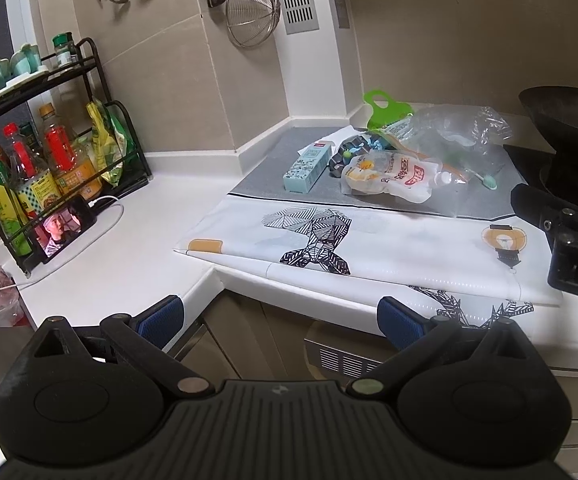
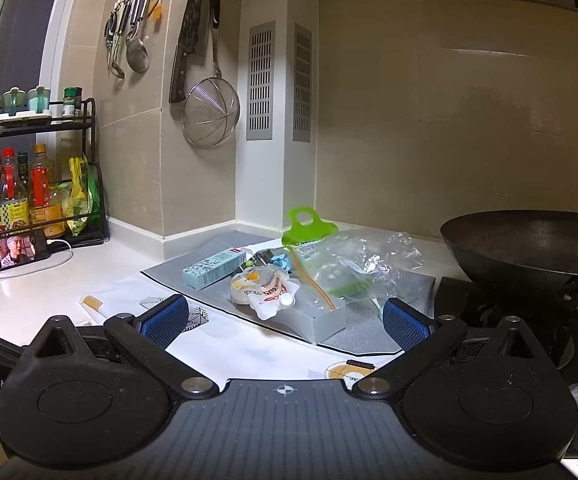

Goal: Collect trash
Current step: 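Move both tools toward the trash items on the grey mat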

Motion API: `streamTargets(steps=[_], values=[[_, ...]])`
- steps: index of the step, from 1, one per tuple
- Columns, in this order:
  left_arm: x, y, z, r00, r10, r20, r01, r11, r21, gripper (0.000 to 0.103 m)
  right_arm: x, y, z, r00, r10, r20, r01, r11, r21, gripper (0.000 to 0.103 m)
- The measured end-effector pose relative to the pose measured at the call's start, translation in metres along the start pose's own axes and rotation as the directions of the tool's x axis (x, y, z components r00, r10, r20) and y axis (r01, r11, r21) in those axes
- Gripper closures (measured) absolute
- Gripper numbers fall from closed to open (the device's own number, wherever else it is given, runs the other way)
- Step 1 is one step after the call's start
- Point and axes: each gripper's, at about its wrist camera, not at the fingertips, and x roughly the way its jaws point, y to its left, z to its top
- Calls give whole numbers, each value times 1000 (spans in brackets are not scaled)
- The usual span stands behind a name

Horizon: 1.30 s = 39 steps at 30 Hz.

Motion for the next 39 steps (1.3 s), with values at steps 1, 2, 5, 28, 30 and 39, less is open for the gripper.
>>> streamTargets(steps=[1,2,5,28,30,39], values=[[0,0,0,1000,-1,0,1,1000,-1,0,0,0,-1,1000,1,2,-1,1000,5,0],[0,0,1,1000,-3,-1,3,1000,-1,0,0,0,-1,1000,2,1,-2,1000,3,0],[0,0,0,1000,2,5,-2,1000,1,0,-1,0,-2,1000,2,22,-2,1000,0,0],[21,-6,-2,999,-7,-45,7,1000,9,0,20,-8,-14,999,0,-38,1,1000,21,0],[25,-8,-2,998,-6,-64,7,1000,15,0,24,-10,-16,999,2,-43,-1,1000,27,0],[38,-12,0,995,-1,-103,3,1000,26,0,36,-18,-22,998,15,-64,-11,998,69,0]])
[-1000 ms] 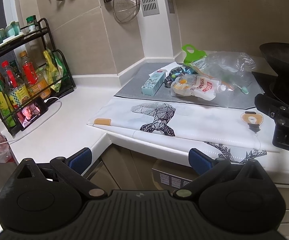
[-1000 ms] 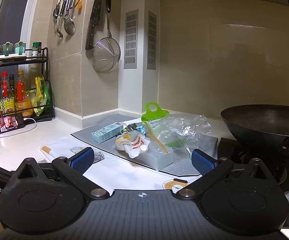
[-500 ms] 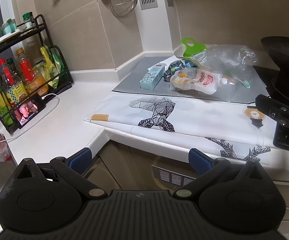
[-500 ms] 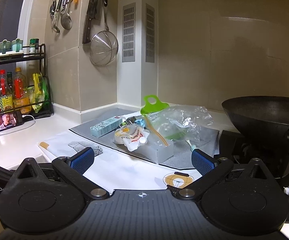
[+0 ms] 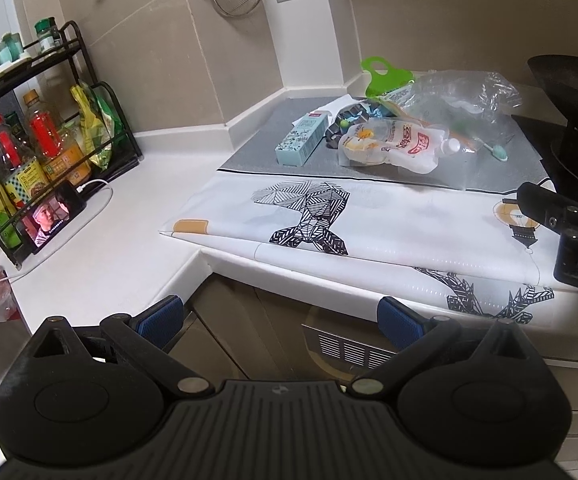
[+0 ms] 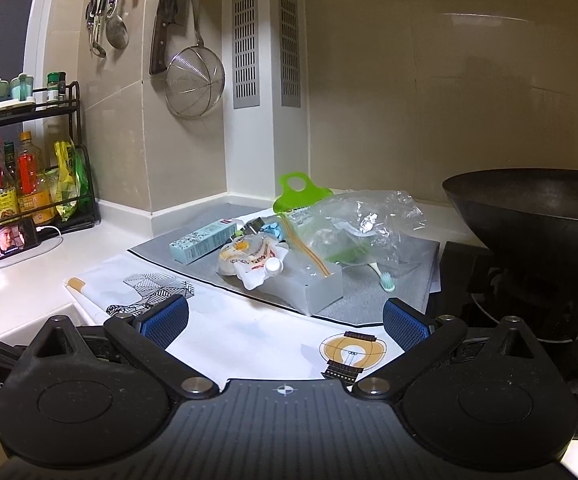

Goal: Collect trash
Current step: 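Move both tools toward the trash items on the grey mat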

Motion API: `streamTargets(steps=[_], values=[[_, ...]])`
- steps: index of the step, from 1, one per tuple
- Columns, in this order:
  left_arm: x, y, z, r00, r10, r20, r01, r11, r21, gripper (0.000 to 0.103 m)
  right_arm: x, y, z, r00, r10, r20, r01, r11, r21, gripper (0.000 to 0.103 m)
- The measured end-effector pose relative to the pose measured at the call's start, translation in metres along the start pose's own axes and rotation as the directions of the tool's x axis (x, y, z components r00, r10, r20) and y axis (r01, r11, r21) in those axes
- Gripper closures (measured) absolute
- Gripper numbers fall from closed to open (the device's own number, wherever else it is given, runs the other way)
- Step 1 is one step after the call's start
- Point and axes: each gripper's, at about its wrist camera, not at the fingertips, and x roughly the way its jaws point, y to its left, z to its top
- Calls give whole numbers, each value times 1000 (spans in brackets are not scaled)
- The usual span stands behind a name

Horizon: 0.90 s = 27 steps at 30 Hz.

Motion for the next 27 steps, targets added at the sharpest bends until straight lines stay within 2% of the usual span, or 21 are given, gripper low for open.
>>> streamTargets(steps=[6,13,16,27], values=[[1,-8,-2,999,-20,40,19,1000,19,0,5,-4,-3,1000,6,-14,-6,1000,20,0],[4,-10,-2,997,17,75,-20,999,33,0,9,-6,-5,1000,10,-17,-9,1000,20,0],[4,-9,-2,996,8,89,-9,1000,16,0,11,-6,-5,1000,11,-17,-11,1000,22,0],[9,-22,-8,999,-37,21,35,997,73,0,17,-8,2,1000,21,6,-21,1000,2,0]])
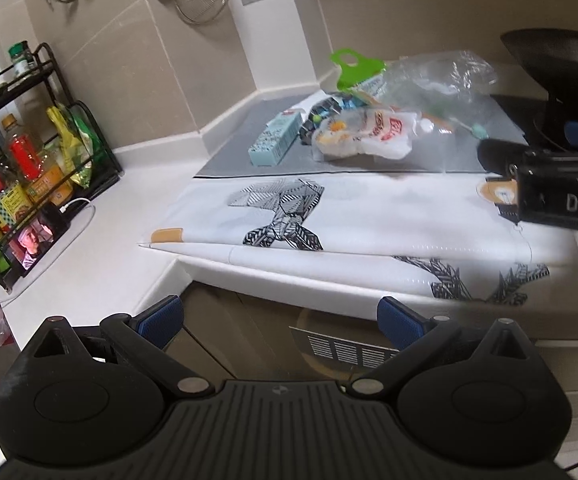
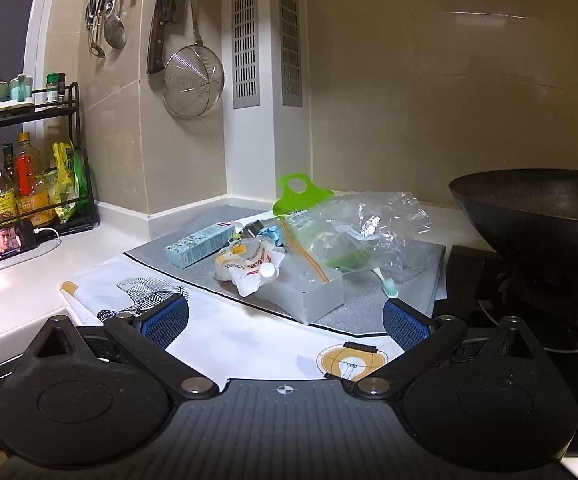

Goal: Collect trash
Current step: 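Move both tools toward the trash items on the grey mat, then grasp the yellow-printed drink pouch with the left gripper while the right gripper approaches the translucent box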

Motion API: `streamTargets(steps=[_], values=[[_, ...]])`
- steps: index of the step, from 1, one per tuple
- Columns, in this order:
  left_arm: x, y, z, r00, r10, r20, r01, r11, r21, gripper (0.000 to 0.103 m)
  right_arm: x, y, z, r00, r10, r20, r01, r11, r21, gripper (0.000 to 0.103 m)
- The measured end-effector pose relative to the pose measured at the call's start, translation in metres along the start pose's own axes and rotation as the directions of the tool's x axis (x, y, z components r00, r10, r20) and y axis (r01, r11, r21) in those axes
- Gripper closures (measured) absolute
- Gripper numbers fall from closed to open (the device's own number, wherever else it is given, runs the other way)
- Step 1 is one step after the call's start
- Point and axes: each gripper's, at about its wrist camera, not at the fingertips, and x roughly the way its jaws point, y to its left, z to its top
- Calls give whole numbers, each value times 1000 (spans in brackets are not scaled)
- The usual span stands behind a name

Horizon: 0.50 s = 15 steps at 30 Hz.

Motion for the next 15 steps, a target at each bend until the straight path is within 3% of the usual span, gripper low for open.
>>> streamTargets(steps=[8,15], values=[[3,1,1,999,52,8,-52,998,24,0,10,-4,-2,1000,0,-16,0,1000,2,0],[7,5,6,997,80,-3,-80,997,22,0,28,-1,9,998,63,-20,-64,995,-73,0]])
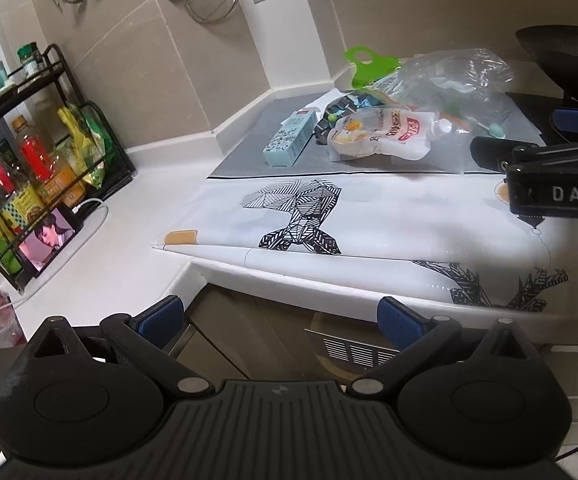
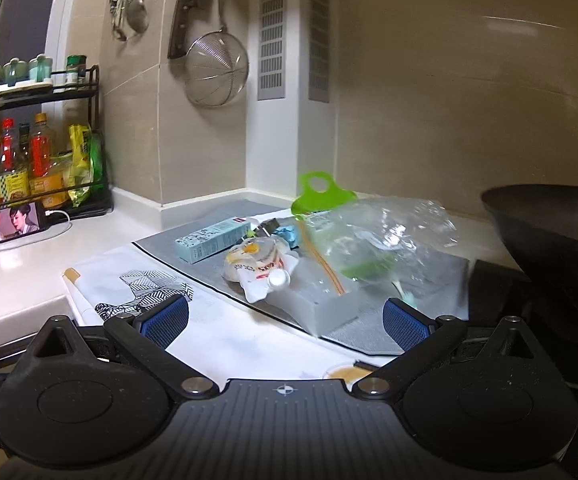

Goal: Collect trash
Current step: 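Grasp the yellow-printed drink pouch with the left gripper while the right gripper approaches the translucent box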

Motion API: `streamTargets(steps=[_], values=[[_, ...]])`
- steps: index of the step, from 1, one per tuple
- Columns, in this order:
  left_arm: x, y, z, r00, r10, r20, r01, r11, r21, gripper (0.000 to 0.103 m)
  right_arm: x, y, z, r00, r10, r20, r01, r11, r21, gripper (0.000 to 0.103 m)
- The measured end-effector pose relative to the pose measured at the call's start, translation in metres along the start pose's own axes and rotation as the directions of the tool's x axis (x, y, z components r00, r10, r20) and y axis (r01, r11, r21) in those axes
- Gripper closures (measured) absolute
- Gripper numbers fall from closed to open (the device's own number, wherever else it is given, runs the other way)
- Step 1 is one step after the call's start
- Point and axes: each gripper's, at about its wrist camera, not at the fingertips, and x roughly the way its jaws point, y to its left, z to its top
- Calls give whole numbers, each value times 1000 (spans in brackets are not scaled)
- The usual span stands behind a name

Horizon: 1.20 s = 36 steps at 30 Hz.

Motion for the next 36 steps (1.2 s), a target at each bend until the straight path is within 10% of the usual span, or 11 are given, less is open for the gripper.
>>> streamTargets(steps=[36], values=[[38,10,23,992,102,-71,-105,994,-34,0,147,-72,12,994,-76,-80,96,955,280,0]])
